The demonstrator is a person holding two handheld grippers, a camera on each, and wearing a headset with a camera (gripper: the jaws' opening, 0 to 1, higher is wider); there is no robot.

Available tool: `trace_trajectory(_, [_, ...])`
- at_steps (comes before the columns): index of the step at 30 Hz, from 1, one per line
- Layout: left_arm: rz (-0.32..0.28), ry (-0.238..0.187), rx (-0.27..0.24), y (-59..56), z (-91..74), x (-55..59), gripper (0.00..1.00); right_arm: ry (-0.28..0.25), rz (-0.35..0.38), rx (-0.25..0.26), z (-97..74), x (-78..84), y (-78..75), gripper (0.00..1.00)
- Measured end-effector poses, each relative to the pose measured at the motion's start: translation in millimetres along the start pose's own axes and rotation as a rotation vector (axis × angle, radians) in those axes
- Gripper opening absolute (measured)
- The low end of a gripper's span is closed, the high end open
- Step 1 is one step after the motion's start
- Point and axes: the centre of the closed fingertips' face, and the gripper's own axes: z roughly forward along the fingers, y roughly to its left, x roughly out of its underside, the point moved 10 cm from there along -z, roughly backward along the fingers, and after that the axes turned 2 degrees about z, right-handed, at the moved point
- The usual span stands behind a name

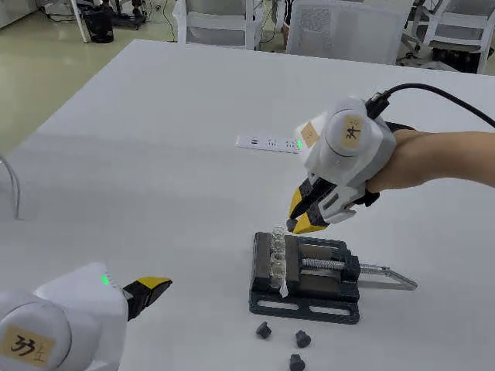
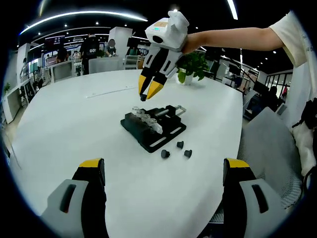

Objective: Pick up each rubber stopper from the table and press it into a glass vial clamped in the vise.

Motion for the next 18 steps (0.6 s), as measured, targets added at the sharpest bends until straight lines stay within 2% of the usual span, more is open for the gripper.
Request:
trace_trajectory(8, [-0.006,0.012,-0.007,6.0,1.8,1.0,0.99,0.001,-0.028,-0.014,7.5,-0.9,-8.9,0.07])
trace_trajectory(18, [-0.014,0.020,-0.008,7.5,5.2,1.5,0.99,0.004,-0.048,-0.039,16.4,-4.9,-14.5,0.07])
